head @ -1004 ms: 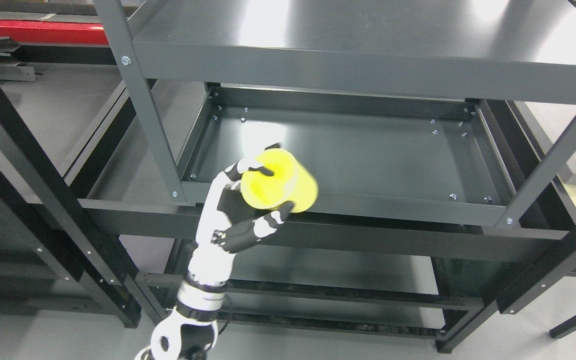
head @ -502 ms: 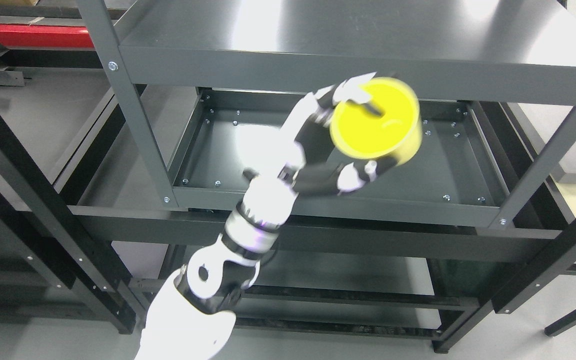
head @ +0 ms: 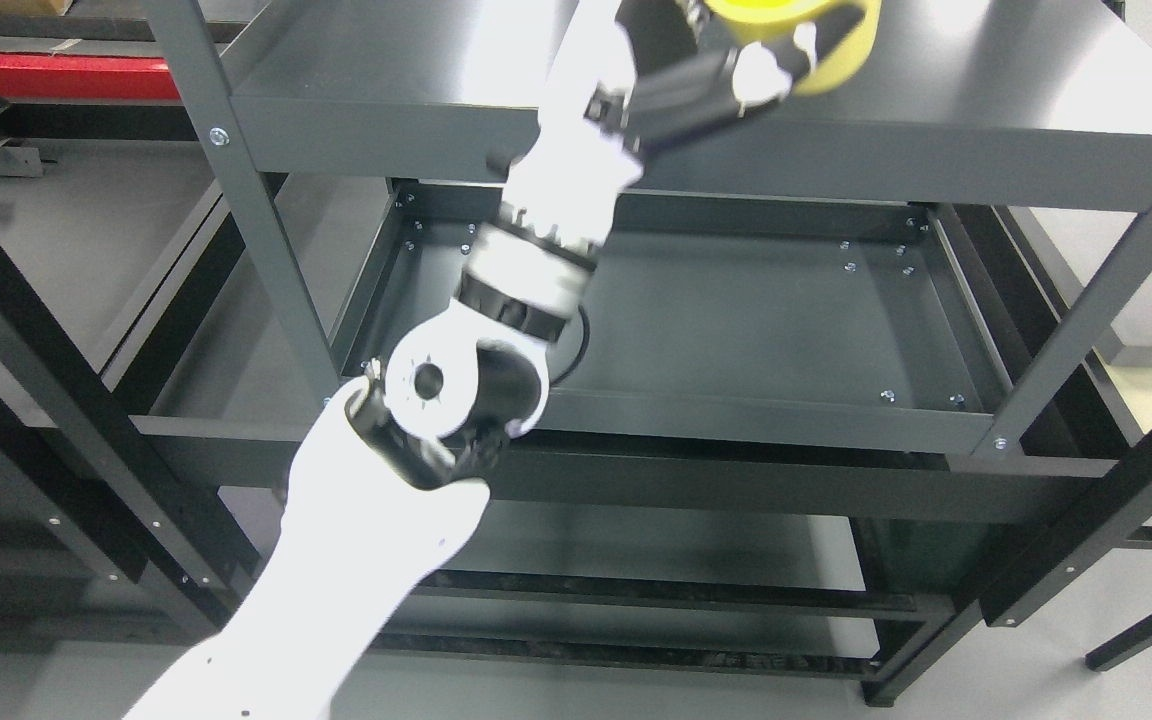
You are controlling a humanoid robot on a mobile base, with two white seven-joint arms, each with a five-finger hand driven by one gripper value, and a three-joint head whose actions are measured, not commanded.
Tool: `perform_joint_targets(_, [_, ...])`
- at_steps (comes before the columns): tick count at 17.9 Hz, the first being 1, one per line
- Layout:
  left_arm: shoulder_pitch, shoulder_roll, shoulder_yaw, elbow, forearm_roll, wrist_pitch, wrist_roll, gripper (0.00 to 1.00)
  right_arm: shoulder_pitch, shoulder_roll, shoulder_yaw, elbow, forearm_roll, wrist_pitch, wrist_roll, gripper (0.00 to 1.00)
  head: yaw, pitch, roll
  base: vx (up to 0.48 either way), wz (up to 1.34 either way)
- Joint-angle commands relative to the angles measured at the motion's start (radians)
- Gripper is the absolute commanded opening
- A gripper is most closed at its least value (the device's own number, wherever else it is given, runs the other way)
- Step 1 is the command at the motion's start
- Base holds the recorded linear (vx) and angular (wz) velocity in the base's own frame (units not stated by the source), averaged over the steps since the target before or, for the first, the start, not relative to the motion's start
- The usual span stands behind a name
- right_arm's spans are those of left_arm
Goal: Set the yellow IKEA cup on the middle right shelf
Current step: 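Raise the left hand with the cup up onto the upper shelf, then set the cup upright on the shelf and open the left hand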
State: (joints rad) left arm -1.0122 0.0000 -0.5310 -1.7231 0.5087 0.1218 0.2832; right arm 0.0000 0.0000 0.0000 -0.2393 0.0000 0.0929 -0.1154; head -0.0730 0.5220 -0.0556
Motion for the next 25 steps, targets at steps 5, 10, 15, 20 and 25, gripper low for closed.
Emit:
perform_joint_targets(5, [-0.287, 0.017, 0.143, 0.338, 0.106, 0.435, 0.137, 0.0, 0.014, -0.017, 0.018, 0.0, -0.025, 0.001, -0.001, 0.99, 0.0, 0.0, 0.0, -0.009, 0.01])
perform_joint_targets(10, [-0.276, 0.017, 0.157, 0.439, 0.134, 0.449, 0.133, 0.06, 0.014, -0.017, 0.018, 0.0, -0.025, 0.001, -0.001, 0.99, 0.0, 0.0, 0.0, -0.003, 0.0])
perform_joint_targets(15, [-0.252, 0.017, 0.099, 0.439, 0.136, 0.46, 0.125, 0.31, 0.014, -0.017, 0.017, 0.0, -0.025, 0.001, -0.001, 0.99, 0.0, 0.0, 0.0, -0.001, 0.01])
perform_joint_targets(20, [-0.252, 0.017, 0.089, 0.433, 0.148, 0.46, 0.058, 0.59, 0.014, -0.017, 0.017, 0.0, -0.025, 0.001, -0.001, 0.99, 0.0, 0.0, 0.0, 0.0, 0.0])
perform_joint_targets(25, [-0.25, 0.017, 0.097, 0.406, 0.142, 0.46, 0.002, 0.82, 0.014, -0.017, 0.017, 0.0, -0.025, 0.001, -0.001, 0.99, 0.0, 0.0, 0.0, 0.0, 0.0])
